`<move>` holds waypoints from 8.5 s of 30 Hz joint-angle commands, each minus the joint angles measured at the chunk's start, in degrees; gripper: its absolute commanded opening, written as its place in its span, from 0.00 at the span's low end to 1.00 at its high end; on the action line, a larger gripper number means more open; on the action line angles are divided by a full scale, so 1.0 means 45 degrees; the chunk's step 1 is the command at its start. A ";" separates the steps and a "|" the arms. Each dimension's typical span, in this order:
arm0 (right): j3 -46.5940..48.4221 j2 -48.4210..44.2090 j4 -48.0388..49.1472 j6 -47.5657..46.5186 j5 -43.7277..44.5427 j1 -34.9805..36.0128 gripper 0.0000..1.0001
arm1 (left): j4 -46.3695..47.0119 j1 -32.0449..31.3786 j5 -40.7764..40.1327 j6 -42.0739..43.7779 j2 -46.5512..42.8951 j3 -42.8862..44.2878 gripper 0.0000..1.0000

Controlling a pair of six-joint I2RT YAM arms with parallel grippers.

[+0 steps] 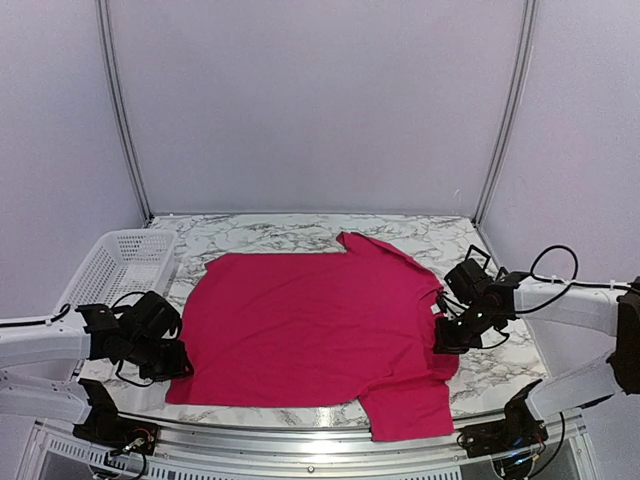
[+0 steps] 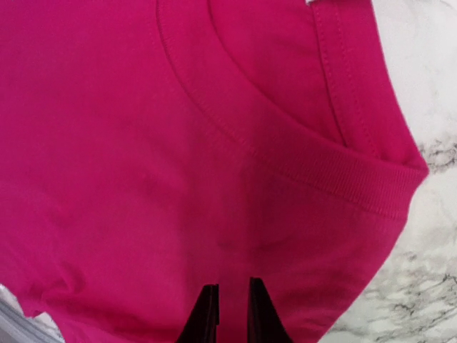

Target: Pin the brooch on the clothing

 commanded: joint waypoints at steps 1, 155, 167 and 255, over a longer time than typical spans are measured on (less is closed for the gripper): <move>0.1863 -0.0791 -0.1503 -0.0071 -0.1011 0.0083 0.15 | -0.1497 -0.0142 -0.0875 -0.0200 -0.1206 0.1935 0.35; 1.7159 1.5362 0.2442 -0.0113 -0.3272 -0.3907 0.00 | -0.0414 0.5058 -0.2764 0.9121 1.5786 1.7321 0.61; 2.1977 1.8799 0.2661 0.1931 -0.3871 -0.4239 0.00 | -0.0535 0.5503 -0.3861 0.8785 1.7137 1.8599 0.61; 0.9564 0.9621 0.3862 -0.2889 0.4148 -0.5482 0.79 | 0.8107 0.1146 -0.2587 1.0524 0.7059 0.8879 0.99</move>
